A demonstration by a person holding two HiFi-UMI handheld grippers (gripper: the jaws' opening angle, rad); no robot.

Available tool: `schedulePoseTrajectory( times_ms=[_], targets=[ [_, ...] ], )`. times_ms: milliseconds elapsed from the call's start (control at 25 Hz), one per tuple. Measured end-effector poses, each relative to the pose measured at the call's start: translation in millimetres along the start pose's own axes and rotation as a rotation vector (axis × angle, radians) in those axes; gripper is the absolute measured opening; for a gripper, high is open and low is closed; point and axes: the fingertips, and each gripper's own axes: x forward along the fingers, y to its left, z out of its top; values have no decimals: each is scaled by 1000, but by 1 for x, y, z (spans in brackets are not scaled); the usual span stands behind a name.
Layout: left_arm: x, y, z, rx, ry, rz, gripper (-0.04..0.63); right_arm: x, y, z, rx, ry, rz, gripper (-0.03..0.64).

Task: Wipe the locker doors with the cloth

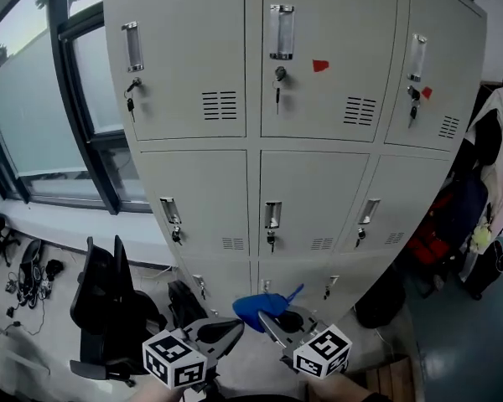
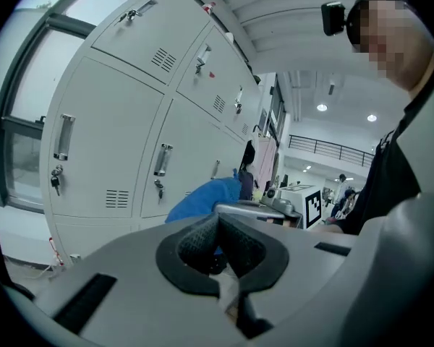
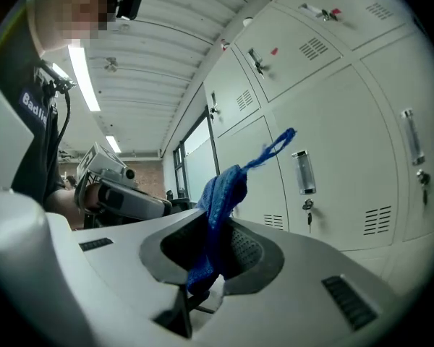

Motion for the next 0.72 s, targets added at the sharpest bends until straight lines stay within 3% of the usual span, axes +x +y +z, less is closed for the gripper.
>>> schedulePoseTrajectory(
  times_ms=[320,720],
  targets=[
    [16,-47,11,35,-13,-89,6,-46,21,21,-134,-8,-47,50],
    [-9,-47,17,64,-26,-133,6,-36,40,27,-146,-18,-93,49]
  ],
)
